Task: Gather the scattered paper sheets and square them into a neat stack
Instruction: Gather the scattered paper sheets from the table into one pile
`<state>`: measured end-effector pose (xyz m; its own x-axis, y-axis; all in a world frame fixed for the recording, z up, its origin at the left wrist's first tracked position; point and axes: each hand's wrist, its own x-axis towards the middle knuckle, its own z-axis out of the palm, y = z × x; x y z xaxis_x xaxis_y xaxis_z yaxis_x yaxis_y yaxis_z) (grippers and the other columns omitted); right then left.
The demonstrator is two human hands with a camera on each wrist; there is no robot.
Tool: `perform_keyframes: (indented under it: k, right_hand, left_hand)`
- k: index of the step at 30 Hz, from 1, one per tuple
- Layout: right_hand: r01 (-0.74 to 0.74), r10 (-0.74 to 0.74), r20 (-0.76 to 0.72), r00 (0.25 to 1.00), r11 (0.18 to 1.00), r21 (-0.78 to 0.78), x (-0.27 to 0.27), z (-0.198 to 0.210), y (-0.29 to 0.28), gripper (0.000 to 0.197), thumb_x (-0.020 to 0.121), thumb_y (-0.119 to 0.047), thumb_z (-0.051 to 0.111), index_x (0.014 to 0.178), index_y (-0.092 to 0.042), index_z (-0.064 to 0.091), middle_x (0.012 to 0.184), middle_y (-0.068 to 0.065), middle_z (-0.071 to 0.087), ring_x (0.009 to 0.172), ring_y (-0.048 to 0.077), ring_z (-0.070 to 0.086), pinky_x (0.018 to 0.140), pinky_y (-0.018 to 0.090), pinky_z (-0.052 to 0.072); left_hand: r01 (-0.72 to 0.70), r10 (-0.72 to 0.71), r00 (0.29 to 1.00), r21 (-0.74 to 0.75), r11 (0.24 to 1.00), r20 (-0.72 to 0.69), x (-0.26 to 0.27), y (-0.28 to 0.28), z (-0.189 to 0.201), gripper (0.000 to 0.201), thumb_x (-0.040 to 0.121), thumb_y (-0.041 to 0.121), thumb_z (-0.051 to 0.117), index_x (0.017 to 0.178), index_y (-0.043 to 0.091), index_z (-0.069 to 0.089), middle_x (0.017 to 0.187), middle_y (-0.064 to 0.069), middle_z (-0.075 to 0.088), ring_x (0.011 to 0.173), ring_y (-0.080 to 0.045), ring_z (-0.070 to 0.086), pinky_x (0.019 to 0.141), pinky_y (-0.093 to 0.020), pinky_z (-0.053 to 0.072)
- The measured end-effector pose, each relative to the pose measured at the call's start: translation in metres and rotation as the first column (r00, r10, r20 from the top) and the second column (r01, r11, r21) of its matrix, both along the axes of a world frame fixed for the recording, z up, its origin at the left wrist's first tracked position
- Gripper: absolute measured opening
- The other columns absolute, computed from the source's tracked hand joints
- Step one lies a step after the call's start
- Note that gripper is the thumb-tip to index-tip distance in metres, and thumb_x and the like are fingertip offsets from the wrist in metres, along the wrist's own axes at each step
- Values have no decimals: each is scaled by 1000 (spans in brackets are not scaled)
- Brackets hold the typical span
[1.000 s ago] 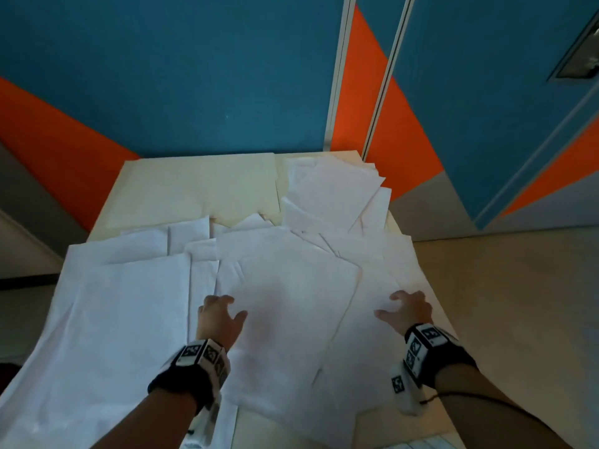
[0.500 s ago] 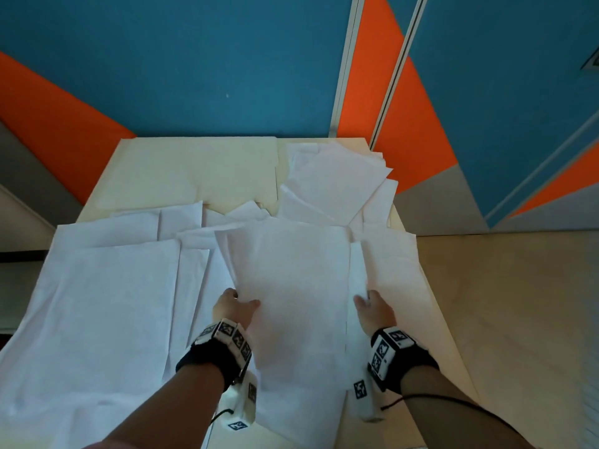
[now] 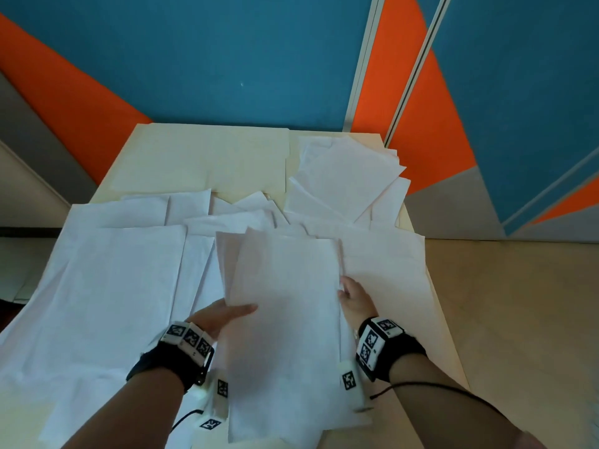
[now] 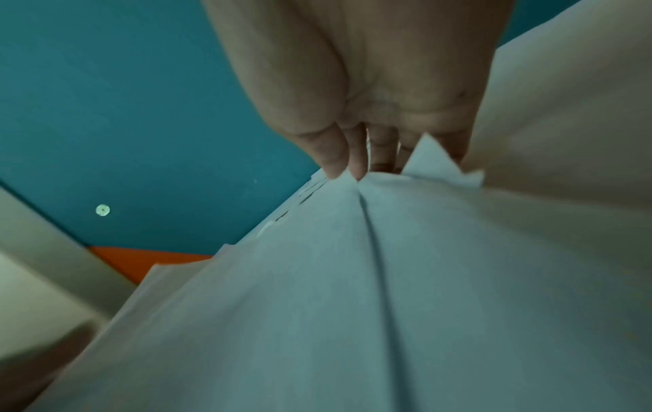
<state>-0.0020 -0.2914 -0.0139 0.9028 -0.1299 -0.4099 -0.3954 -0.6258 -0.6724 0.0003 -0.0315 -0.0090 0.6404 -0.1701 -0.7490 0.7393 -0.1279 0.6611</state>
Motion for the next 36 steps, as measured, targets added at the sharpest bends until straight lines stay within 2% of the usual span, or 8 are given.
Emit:
perform_keyframes:
  k: [2,4,8,13,19,25,31,36]
  right_hand:
    - [-65,65,-1,998,996,64,-2,2,7,52,96,-4,36,146,-12,27,149,7,36,136,24,36,105,21,28]
    - [-81,80,15,997,989,121,-5,1,10,57,95,-4,38,148,-16,21,141,3,40,134,24,39,105,22,29]
    - [24,-27,72,997,999,45,-6,-2,-11,52,87,-9,53,138,-12,42,121,8,53,120,31,52,103,42,41]
    - [300,-342,-14,940,842,-448,-20,5,-68,55,80,-23,64,131,-20,44,138,9,33,126,30,34,101,42,33]
    - [396,-525,-235,818,811,-431,-28,2,-80,109,66,-37,79,146,-14,9,150,16,15,138,37,19,108,51,33]
    - [313,-504,-325,800,813,-492,-22,11,-74,94,61,-42,82,132,-6,33,140,17,31,133,34,30,106,42,33]
    - [537,-596,-290,749,802,-261,-24,13,-61,75,71,-9,78,130,1,33,137,23,42,122,38,48,97,39,44]
    - [619,-619,-213,756,782,-75,-29,12,-45,75,67,-10,80,131,2,43,135,18,51,122,34,51,101,37,43]
  left_hand:
    - [-47,39,998,154,987,53,-1,-8,-6,77,49,34,86,113,1,61,108,-19,68,102,-36,64,95,-48,49]
    - [-79,58,995,296,952,80,-4,-15,-10,63,71,21,77,123,-7,55,120,-24,62,110,-38,60,100,-46,45]
    - [-172,103,980,473,864,168,-1,-9,-12,56,81,12,67,127,-13,48,125,-27,58,114,-39,56,96,-41,45]
    - [-267,171,958,495,827,231,6,14,-6,51,83,13,65,124,-14,50,121,-25,59,113,-39,57,87,-35,43]
    - [-305,221,948,459,834,229,6,35,-10,51,78,20,70,118,-9,56,114,-24,64,106,-40,60,94,-39,45]
    - [-304,230,950,459,835,210,3,68,-5,52,78,21,71,118,-10,56,115,-27,63,108,-41,59,97,-43,43]
    - [-277,214,959,443,852,187,1,96,-1,55,78,17,71,122,-10,53,121,-26,60,113,-41,56,101,-43,40]
    - [-224,164,973,490,842,162,1,105,3,55,83,18,66,127,-10,49,127,-28,56,117,-40,53,96,-40,39]
